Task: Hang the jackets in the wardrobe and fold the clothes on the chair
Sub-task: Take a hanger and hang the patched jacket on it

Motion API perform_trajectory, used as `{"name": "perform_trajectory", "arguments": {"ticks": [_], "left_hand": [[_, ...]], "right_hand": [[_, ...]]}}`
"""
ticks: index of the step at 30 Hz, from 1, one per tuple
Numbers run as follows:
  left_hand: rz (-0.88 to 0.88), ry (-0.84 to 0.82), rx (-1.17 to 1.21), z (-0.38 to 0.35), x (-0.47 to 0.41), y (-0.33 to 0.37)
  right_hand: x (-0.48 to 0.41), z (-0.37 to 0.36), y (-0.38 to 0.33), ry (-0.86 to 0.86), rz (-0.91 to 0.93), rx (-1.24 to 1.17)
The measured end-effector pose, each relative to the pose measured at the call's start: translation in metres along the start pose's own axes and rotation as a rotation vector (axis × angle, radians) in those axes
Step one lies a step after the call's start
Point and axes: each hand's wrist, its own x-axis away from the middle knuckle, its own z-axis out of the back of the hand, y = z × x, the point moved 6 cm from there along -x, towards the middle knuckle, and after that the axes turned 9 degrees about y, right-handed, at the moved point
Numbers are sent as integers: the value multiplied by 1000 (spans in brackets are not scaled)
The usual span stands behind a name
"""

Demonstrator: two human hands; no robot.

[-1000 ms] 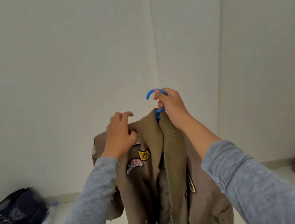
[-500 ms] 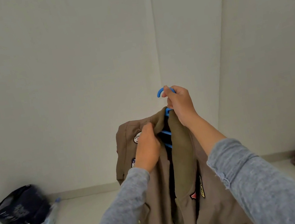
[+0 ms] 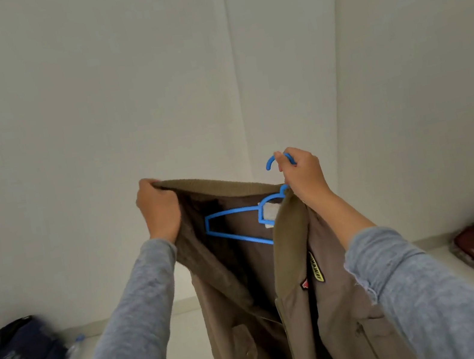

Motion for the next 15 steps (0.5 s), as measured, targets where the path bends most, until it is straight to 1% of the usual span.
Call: {"name": "perform_trajectory", "arguments": {"ticks": [2,4,6,8,9,11,13,15], "left_hand": [[-16,-59,-10,-6,8,-10],[-100,-183,17,-18,27,-11],[-204,-378,26,-34,51,-8],[-346,-596,-55,-49,77,-5],[-443,-672,-121,-55,89,-2],[-597,-710,-164,-67,104,4],[-641,-695,-58,-74,113,15],[-657,-713,38,-84,123,24]], "right_hand": [[-3,3,5,34,-50,-26],[-5,4,9,72,-106,-67],[-6,4,12,111,-155,-120],[-6,3,16,123,-198,-184],[-5,1,17,111,-214,-215],[-4,-3,18,69,-226,-256],[-1,-7,18,42,-217,-268],[0,-7,21,56,-214,-268]]}}
